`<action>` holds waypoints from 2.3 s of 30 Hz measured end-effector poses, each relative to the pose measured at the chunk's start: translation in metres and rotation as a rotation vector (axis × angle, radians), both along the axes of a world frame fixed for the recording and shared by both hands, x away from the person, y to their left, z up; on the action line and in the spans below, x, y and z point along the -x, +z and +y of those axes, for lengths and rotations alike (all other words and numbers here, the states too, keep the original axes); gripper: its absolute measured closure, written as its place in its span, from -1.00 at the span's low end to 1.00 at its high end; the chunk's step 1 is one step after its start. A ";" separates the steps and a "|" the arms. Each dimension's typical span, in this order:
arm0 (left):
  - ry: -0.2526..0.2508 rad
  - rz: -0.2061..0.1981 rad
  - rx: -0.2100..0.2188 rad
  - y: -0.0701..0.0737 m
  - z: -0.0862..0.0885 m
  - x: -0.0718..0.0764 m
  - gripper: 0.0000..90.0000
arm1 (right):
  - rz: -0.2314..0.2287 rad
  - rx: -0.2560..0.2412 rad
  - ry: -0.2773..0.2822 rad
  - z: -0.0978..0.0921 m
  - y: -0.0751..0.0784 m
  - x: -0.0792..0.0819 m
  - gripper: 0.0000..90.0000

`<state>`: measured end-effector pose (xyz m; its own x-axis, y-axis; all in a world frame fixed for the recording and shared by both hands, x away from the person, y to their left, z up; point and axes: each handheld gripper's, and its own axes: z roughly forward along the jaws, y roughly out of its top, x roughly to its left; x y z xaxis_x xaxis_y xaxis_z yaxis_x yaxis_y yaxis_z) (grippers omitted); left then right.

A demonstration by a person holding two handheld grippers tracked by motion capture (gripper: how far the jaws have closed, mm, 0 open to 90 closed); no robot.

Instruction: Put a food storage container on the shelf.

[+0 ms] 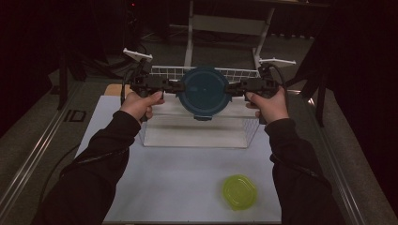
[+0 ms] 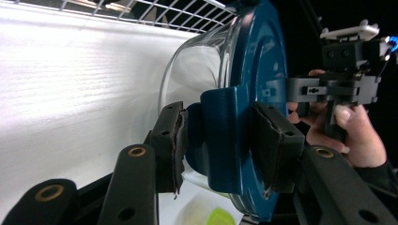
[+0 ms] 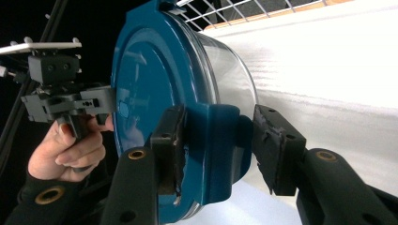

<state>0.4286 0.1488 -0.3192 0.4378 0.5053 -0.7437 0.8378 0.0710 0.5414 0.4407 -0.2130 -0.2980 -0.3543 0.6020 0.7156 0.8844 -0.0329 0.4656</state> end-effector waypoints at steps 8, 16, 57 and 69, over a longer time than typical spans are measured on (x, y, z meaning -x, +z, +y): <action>0.022 0.038 0.051 -0.013 0.002 -0.009 0.18 | 0.051 -0.037 -0.010 -0.001 -0.010 -0.013 0.18; 0.034 -0.002 0.023 -0.016 -0.001 -0.007 0.08 | 0.021 0.010 -0.017 0.001 -0.013 -0.015 0.09; -0.059 -0.433 -0.132 -0.013 0.007 0.109 -0.75 | -0.274 0.070 0.157 0.030 -0.005 0.095 0.25; -0.011 -0.526 -0.222 -0.053 0.008 0.153 -0.95 | -0.290 0.126 0.154 0.051 -0.015 0.104 0.96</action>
<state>0.2758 0.1568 -0.3721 0.7265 0.6178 -0.3008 0.4519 -0.0998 0.8865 0.3370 -0.1617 -0.3132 -0.6254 0.6030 0.4953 0.7049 0.1645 0.6899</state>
